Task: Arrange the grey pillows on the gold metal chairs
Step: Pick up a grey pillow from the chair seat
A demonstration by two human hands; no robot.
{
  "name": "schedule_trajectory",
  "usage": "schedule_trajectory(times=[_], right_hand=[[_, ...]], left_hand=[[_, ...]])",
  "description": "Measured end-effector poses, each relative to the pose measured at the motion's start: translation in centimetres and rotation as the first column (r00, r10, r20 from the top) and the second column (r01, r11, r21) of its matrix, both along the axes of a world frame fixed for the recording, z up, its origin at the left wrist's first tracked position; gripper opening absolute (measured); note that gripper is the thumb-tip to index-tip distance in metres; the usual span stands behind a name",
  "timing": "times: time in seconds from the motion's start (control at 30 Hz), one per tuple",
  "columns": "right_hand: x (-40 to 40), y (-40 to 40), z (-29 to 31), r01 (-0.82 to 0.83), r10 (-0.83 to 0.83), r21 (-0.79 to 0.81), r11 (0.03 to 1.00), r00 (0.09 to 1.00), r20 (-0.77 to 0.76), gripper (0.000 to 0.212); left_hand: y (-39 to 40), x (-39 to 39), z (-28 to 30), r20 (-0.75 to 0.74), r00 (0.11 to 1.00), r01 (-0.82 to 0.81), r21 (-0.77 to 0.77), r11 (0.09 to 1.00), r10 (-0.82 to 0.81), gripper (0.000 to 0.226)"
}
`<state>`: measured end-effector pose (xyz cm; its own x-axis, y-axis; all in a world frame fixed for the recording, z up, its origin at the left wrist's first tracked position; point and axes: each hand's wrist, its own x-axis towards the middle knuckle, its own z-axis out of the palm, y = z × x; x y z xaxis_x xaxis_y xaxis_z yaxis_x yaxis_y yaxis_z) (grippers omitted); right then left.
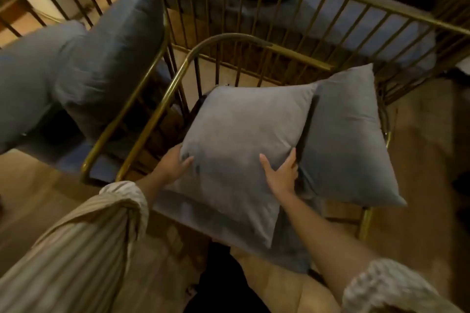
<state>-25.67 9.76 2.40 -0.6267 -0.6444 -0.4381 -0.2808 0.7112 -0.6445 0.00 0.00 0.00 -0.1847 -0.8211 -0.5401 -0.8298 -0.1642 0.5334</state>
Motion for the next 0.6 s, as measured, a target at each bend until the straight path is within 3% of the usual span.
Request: schedule_trajectory(times=[0.17, 0.3, 0.43, 0.5, 0.6], right_hand=[[-0.1, -1.3, -3.5, 0.11, -0.113, -0.048, 0.993, 0.992, -0.061, 0.108], [-1.0, -1.0, -5.4, 0.111, -0.122, -0.128, 0.986, 0.99, -0.078, 0.115], [-1.6, -1.0, -6.1, 0.088, -0.103, -0.146, 0.985, 0.99, -0.099, 0.116], [-2.2, -0.7, -5.9, 0.076, -0.089, -0.155, 0.985, 0.993, -0.082, 0.115], [-3.4, -0.2, -4.4, 0.076, -0.083, -0.21, 0.975, 0.996, -0.027, 0.115]], left_hand=[[-4.8, -1.7, -5.5, -0.031, 0.958, -0.273, 0.196, 0.942, 0.285, 0.071], [-6.7, -3.1, -8.6, -0.098, 0.823, -0.506, 0.324, 0.799, 0.56, 0.102], [-7.4, -2.8, -9.4, -0.116, 0.701, -0.604, 0.428, 0.672, 0.704, 0.139], [-7.4, -2.7, -8.6, -0.135, 0.679, -0.601, 0.461, 0.652, 0.721, 0.137], [-7.0, -2.8, -6.2, -0.188, 0.687, -0.568, 0.464, 0.68, 0.702, 0.115]])
